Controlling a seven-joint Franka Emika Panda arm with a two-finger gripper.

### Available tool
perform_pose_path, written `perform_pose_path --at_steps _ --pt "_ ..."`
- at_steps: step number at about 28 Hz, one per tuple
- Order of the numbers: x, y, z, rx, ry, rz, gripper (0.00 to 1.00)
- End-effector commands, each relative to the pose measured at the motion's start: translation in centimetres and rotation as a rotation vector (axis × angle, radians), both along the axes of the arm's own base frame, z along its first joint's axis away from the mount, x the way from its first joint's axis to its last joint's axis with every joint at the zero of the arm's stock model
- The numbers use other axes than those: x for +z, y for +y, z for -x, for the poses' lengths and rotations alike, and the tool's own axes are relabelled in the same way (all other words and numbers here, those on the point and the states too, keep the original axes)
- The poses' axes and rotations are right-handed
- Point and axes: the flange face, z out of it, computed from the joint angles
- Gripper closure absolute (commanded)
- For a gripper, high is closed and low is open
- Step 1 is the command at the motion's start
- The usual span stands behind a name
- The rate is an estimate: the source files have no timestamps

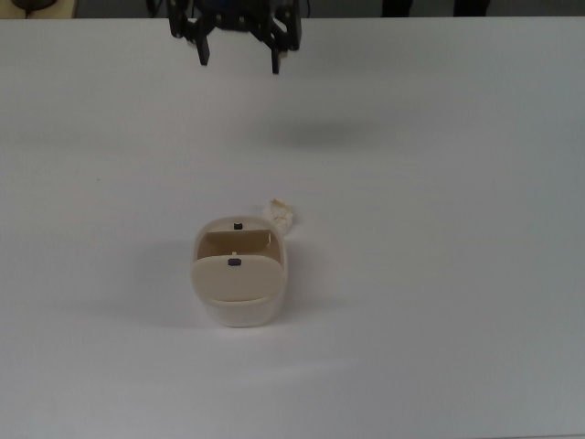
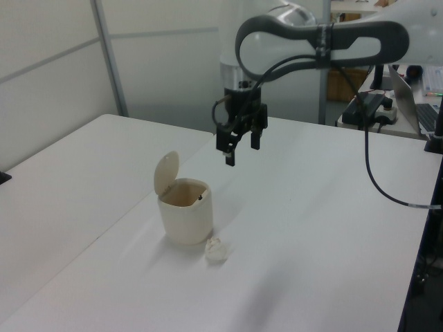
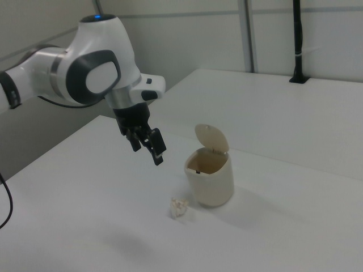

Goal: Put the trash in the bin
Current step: 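Move the open gripper toward the crumpled white paper beside the bin, then lower the gripper down onto the crumpled white paper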

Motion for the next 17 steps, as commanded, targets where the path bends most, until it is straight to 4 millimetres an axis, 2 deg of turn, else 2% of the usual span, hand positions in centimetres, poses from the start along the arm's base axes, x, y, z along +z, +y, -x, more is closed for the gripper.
perform_pose_path --at_steps 1,4,5,9,10,17 --pt "-3.0 2.1 -1.0 -0.090 -0.043 -0.027 0.00" --pt "-5.1 3.1 -1.0 -0.120 -0.055 -0.033 0.00" --pt "-7.1 4.1 -1.0 -0.122 -0.051 -0.034 0.00" --pt "-10.6 5.5 -1.9 -0.162 -0.054 -0.032 0.00" --pt "-12.5 6.1 -2.7 -0.197 -0.044 -0.027 0.00" --pt "-17.9 6.2 -4.6 -0.302 -0.055 0.052 0.00"
